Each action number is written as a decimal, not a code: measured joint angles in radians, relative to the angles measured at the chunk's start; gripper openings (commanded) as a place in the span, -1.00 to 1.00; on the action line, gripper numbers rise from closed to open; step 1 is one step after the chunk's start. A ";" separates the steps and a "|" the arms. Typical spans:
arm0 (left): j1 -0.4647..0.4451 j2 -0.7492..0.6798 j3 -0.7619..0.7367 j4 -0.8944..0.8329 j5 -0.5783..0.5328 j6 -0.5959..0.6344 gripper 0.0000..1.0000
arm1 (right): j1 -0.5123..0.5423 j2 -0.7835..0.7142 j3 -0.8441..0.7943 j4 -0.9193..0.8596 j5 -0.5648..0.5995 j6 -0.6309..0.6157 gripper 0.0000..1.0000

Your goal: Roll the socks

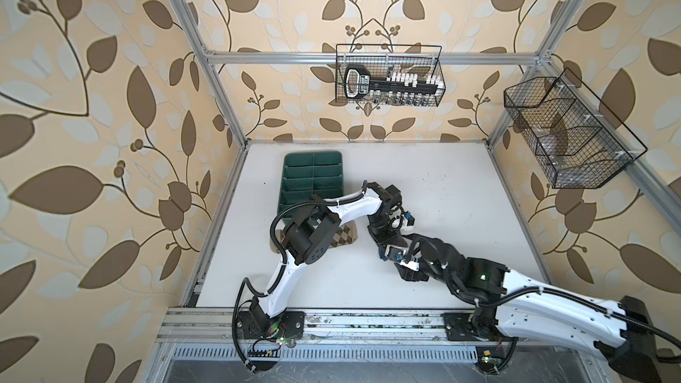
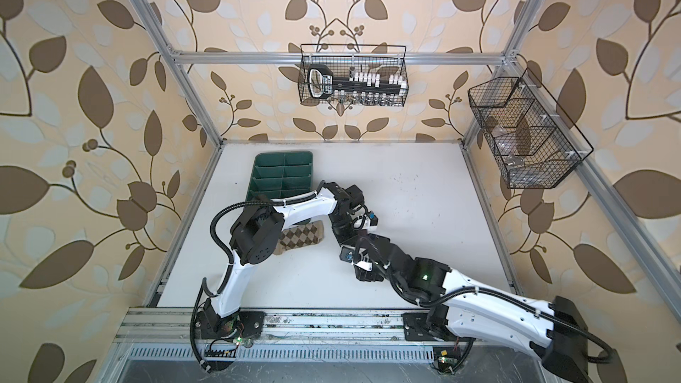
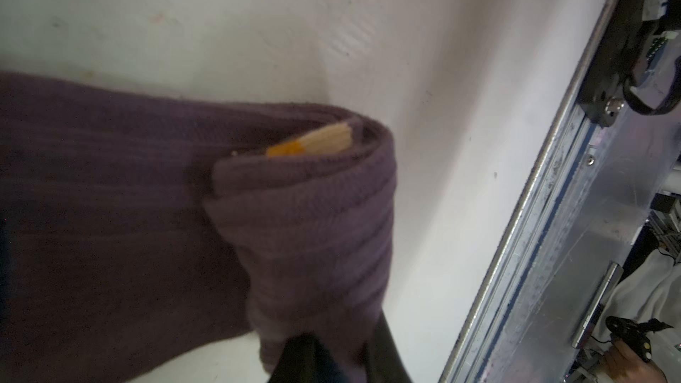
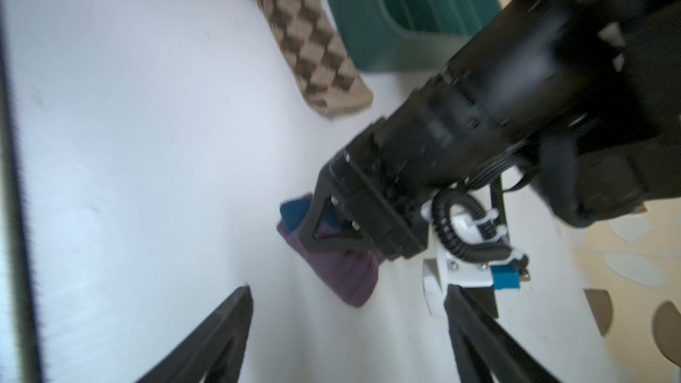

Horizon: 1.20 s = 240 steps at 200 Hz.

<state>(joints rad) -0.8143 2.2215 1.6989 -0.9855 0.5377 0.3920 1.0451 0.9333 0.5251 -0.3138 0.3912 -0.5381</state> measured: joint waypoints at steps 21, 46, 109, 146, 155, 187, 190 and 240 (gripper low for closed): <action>0.005 0.004 0.000 -0.002 0.018 0.000 -0.71 | 0.008 0.087 -0.036 0.054 0.080 -0.081 0.55; 0.007 0.005 -0.005 -0.001 0.035 -0.002 -0.71 | 0.014 0.252 -0.048 0.158 0.144 -0.153 0.45; 0.019 0.006 -0.016 0.001 0.062 -0.003 -0.70 | -0.019 0.504 -0.047 0.388 0.231 -0.237 0.12; 0.024 -0.012 -0.036 0.021 0.056 -0.009 -0.58 | -0.025 0.568 -0.014 0.372 0.231 -0.241 -0.71; 0.021 -0.023 -0.048 0.031 0.045 -0.014 -0.50 | -0.024 0.584 0.001 0.352 0.230 -0.236 -0.98; 0.025 -0.097 -0.124 0.082 -0.064 -0.036 0.05 | -0.019 0.622 0.077 0.262 0.214 -0.177 -1.00; 0.026 -0.106 -0.135 0.092 -0.079 -0.045 0.07 | -0.018 0.626 0.083 0.256 0.213 -0.171 -1.00; 0.027 -0.264 -0.275 0.211 -0.268 -0.074 0.36 | -0.019 0.643 0.145 0.184 0.134 -0.120 -1.00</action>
<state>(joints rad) -0.7868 1.9579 1.4239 -0.7742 0.2699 0.3183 1.0260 1.5761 0.6697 -0.1299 0.5247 -0.6582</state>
